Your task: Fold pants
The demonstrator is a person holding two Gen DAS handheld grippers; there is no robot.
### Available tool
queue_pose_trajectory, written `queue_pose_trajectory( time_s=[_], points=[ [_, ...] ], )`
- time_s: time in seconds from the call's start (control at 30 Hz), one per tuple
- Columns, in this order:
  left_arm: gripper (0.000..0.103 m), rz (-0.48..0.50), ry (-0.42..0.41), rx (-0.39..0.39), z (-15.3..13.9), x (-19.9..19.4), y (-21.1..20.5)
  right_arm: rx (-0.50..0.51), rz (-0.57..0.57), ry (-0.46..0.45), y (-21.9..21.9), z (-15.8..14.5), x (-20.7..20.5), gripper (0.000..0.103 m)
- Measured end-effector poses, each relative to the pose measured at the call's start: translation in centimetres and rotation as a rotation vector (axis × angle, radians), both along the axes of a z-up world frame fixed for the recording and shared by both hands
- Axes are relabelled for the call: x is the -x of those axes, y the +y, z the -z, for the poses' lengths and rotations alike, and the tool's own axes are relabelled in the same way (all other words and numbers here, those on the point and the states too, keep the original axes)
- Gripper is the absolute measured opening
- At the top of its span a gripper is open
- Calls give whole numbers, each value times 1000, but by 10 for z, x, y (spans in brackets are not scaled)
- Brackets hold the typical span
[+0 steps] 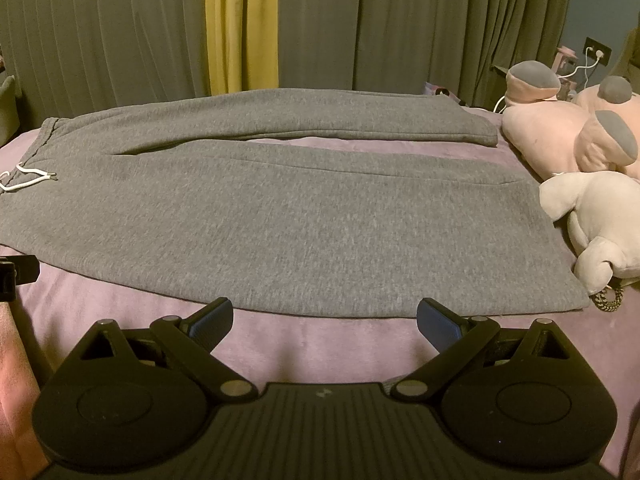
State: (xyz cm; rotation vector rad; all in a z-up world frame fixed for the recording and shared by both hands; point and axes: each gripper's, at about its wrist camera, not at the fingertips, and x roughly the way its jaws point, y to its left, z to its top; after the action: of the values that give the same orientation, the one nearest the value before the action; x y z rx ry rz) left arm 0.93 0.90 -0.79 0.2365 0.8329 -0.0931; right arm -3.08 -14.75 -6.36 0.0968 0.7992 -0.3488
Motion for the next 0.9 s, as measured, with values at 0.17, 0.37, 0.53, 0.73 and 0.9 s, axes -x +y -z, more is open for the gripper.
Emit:
queue_pose_trajectory(
  time_s=[0.17,0.37,0.53,0.73,0.9],
  points=[
    [103,1,2,2,1,1,-1,0,0,1,-1,0,0,98],
    [103,2,9,3,3,1,-2,0,0,5,-2,0,1,98],
    [103,-1,16,5,4,0,-2,0,-1,9,-2,0,0,98],
    [103,-6,26,11,2,-6,0,2,-5,19,-3,0,-5,98],
    [103,-21,43,25,2,-14,3,-14,-8,7,-4,-1,-8,98]
  ],
)
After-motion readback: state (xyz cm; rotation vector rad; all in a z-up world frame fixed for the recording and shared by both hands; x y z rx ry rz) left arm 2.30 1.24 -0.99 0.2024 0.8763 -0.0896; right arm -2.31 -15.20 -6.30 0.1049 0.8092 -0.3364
